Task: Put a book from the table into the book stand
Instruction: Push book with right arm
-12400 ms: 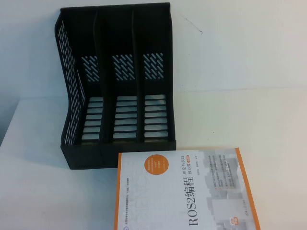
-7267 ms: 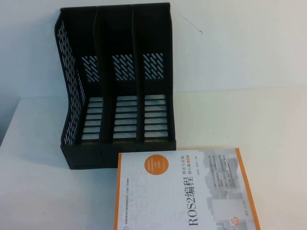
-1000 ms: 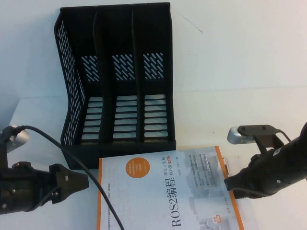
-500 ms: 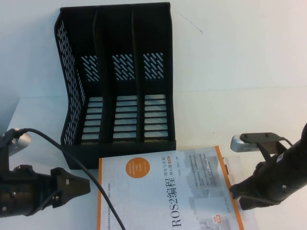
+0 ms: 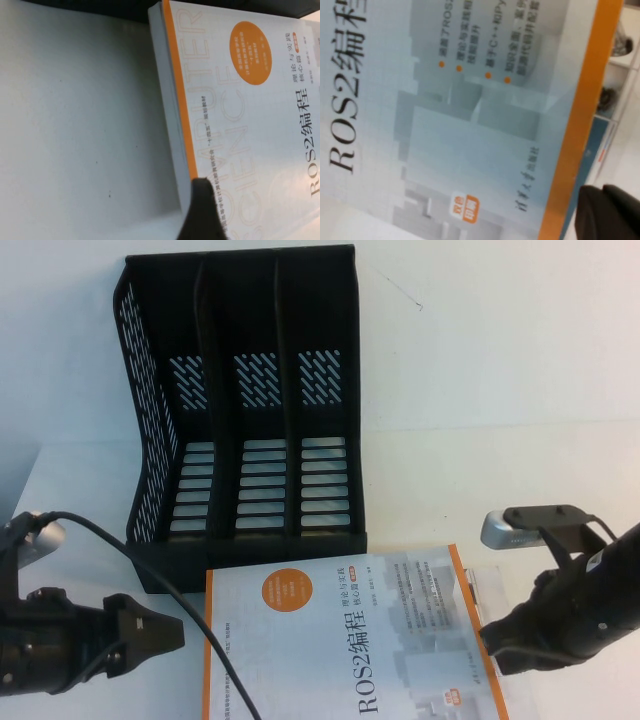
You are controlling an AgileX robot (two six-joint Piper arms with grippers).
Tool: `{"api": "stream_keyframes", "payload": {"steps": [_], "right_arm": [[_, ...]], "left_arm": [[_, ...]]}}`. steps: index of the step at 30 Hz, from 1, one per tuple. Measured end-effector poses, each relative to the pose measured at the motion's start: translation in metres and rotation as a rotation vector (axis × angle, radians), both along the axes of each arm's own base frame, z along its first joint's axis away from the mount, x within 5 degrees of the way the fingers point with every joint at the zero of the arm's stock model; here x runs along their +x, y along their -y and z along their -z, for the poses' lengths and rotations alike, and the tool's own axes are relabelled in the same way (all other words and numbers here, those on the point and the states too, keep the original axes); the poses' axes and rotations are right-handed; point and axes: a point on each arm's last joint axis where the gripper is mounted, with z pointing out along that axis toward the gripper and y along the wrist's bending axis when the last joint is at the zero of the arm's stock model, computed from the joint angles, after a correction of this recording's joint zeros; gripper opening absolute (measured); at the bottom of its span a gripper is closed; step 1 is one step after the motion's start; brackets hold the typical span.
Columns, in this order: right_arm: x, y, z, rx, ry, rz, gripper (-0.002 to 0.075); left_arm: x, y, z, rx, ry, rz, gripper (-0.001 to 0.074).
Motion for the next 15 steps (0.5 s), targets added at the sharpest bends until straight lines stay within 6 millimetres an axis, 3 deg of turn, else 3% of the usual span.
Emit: {"api": "stream_keyframes", "payload": {"steps": [10,15], "right_arm": [[-0.008,-0.034,0.001,0.022,0.038,-0.091,0.0000],[-0.003,-0.033,-0.003,-0.032,0.068,-0.103,0.0000]], "left_arm": [[0.000,0.000,0.000,0.000,0.000,-0.006,0.0469],[0.000,0.000,0.000,-0.004,-0.006,0.002,0.0469]]}}
